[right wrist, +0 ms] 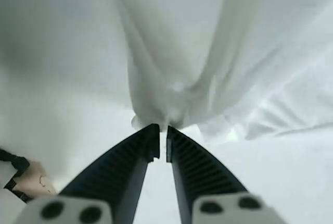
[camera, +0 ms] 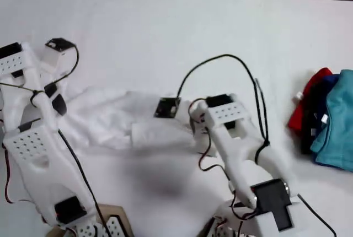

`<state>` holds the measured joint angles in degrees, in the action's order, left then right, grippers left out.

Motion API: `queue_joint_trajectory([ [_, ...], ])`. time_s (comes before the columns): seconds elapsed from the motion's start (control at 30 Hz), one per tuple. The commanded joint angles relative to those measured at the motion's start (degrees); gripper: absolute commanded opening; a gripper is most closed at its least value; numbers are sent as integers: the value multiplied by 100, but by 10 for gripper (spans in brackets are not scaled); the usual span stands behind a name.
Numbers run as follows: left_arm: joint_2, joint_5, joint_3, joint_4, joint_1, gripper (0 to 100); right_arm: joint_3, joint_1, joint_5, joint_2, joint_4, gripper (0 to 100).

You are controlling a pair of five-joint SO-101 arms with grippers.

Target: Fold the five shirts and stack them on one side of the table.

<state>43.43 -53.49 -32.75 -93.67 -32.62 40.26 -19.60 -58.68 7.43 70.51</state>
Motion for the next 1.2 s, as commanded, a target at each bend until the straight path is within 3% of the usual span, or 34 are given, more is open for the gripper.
queue_joint_trajectory([
  [0.0, -35, -18, -66, 18, 0, 184, 53, 338, -176, -127, -136, 45],
  [0.27, -35, -18, -66, 18, -9, 184, -97, 207, -158, -215, -198, 45],
  [0.5, -35, -18, -66, 35, -9, 184, -1319, 303, -158, 347, 382, 45],
  [0.77, -35, -18, -66, 35, -9, 184, -1934, 637, 193, -1007, -444, 45],
  [1.17, -35, -26, -66, 26, -35, 184, -3270, 1095, 387, -2844, -470, 46],
])
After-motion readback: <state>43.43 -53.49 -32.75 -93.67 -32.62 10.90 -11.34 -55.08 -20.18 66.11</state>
